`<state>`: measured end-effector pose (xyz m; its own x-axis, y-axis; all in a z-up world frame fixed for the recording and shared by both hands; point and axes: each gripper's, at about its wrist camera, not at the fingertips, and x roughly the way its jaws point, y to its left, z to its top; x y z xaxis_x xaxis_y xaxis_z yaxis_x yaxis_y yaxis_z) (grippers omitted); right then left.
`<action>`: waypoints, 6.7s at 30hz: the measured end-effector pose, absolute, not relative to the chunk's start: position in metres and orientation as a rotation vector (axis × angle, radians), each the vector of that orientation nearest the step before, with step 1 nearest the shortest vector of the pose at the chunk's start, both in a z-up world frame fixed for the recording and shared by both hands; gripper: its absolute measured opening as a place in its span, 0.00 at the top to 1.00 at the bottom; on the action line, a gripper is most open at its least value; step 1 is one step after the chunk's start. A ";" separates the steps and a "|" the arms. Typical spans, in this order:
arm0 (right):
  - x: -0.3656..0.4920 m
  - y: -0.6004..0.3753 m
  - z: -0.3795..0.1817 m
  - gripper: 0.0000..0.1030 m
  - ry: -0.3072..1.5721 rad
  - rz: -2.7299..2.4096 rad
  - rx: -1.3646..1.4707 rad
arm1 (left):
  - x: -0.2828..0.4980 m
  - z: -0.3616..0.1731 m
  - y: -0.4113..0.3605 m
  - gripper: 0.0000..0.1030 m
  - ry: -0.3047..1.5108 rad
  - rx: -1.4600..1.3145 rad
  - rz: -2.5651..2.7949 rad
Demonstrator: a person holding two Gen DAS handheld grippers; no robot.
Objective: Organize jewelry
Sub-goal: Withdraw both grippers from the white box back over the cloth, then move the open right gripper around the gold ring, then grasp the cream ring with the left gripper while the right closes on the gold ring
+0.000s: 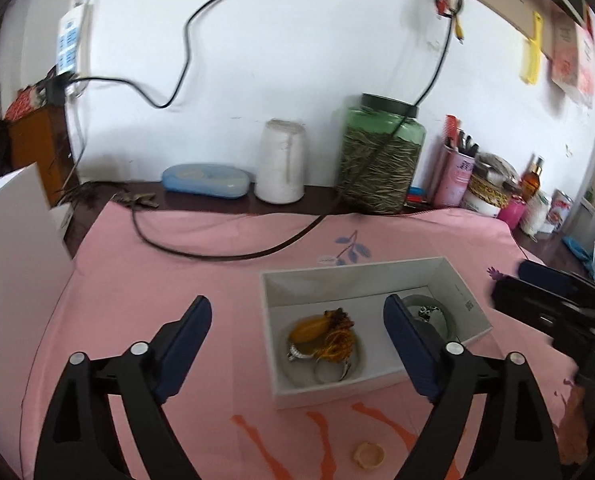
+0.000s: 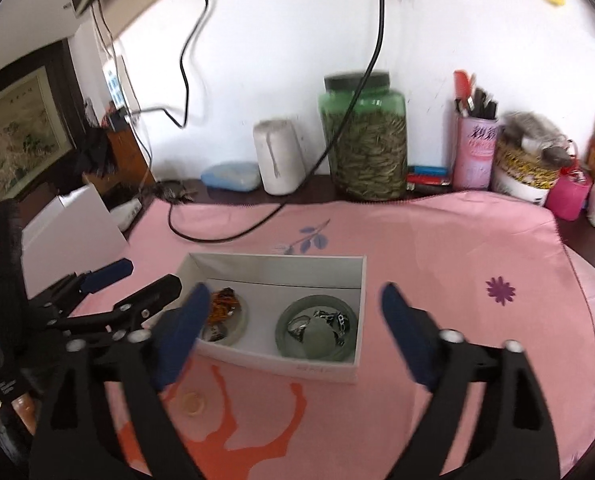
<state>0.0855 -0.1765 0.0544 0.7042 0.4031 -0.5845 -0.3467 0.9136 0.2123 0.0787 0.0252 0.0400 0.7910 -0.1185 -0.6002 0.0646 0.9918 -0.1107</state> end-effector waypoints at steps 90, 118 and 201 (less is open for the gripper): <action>0.009 -0.163 -0.021 0.76 0.871 0.551 -0.278 | 0.040 -0.026 0.044 0.04 0.941 0.046 -0.086; 0.027 -0.208 0.004 0.43 0.818 0.457 -0.027 | 0.033 -0.009 0.012 0.16 0.809 0.108 -0.209; 0.036 -0.184 -0.020 0.74 0.891 0.430 -0.173 | 0.044 -0.017 0.020 0.78 0.887 0.027 -0.194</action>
